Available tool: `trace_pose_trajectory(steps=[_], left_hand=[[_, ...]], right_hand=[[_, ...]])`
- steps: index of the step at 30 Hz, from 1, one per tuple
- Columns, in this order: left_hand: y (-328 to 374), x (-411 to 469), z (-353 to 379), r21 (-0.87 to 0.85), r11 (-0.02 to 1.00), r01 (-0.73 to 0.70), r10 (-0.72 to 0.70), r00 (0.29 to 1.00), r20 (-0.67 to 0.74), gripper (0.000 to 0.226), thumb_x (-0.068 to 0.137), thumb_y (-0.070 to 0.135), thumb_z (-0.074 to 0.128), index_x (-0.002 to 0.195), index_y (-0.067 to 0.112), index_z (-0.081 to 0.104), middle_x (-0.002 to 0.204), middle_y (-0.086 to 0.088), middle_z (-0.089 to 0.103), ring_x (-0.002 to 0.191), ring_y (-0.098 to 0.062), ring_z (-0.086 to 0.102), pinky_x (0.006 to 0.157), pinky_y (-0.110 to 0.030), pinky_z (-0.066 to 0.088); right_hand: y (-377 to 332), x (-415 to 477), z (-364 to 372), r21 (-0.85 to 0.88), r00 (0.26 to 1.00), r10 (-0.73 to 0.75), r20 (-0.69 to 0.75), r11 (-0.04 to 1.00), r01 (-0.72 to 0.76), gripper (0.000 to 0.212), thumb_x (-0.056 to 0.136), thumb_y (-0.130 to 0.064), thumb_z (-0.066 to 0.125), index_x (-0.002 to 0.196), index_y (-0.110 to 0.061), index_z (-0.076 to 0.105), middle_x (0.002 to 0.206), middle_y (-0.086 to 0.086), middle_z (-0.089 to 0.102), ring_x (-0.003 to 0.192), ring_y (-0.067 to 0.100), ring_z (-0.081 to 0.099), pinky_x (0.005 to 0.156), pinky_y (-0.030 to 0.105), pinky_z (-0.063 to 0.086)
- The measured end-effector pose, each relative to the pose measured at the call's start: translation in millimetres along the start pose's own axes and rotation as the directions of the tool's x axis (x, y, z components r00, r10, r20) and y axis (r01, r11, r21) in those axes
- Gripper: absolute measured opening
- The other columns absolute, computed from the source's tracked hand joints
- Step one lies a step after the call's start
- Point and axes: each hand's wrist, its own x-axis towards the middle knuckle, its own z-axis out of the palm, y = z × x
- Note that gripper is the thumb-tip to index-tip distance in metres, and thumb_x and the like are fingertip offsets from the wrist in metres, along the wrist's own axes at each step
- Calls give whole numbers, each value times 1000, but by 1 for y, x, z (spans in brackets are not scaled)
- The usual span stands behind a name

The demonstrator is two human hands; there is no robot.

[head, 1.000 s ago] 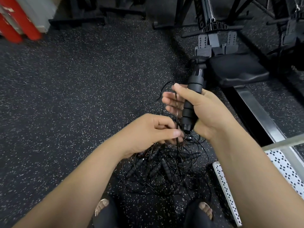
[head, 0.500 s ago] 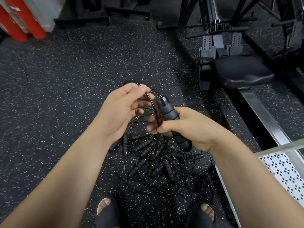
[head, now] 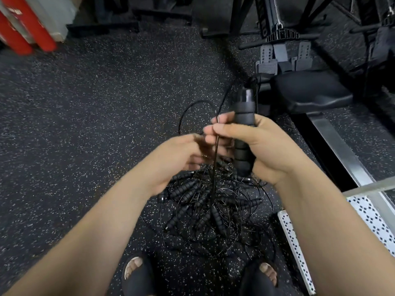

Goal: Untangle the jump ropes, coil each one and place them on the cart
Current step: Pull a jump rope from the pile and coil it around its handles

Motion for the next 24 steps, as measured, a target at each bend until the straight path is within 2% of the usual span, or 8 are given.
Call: trace_pose_trajectory(steps=[3,5,9,13,16,18,21,24], left_hand=[[-4,-2,15,214,977,-10,-19,991,134,25,102,27,68,118,43,77,115,20,79,115,-7,70,104,-35,50],[-3,-5,23,302,952,-44,-18,980,200,24,102,27,69,113,45,79,114,28,77,112,5,67,100,-22,41],[-6,-8,28,325,942,-79,-17,959,282,30,101,16,66,114,40,80,116,19,79,109,-4,69,117,-38,43],[-7,-6,23,299,948,-112,29,963,268,19,106,22,67,115,30,81,111,17,81,104,-8,74,106,-44,57],[-3,-6,16,228,963,-145,96,972,213,17,108,22,64,115,24,80,111,13,82,106,-16,76,101,-41,61],[0,-5,10,177,968,-176,156,980,125,16,108,23,64,111,20,79,111,11,82,103,-16,77,96,-40,60],[1,-2,1,103,972,-213,218,975,-43,16,107,23,65,107,16,79,109,6,82,102,-19,78,92,-44,60],[0,1,-8,8,967,-256,253,949,-186,18,108,21,63,109,11,78,111,4,82,94,-16,77,79,-35,56]], right_hand=[[-5,1,-3,102,997,-16,-80,995,24,20,94,-7,75,112,-13,70,115,13,81,98,19,80,70,25,63],[-6,2,-6,154,991,-32,-131,987,52,18,96,-5,74,110,-14,69,114,13,82,94,18,80,69,24,62],[-6,4,-12,223,973,-46,-225,970,97,23,96,-2,74,114,-12,65,111,15,82,92,20,80,67,26,62],[-6,7,-21,241,966,-62,-252,962,125,22,97,-3,74,115,-11,66,114,17,81,95,23,79,75,30,63],[-2,10,-23,203,978,-29,-206,977,72,34,95,-4,75,128,-4,66,119,22,79,106,30,79,92,39,65],[5,12,-24,131,985,29,-168,991,-7,46,87,-2,79,132,-1,67,119,21,79,111,33,78,94,41,65],[17,13,-18,-64,989,104,-101,992,-111,38,90,8,72,126,-3,71,112,16,81,99,29,78,89,42,64],[25,13,-10,-182,984,174,-27,967,-176,38,90,11,68,126,-2,69,118,18,80,108,34,78,106,53,59]])
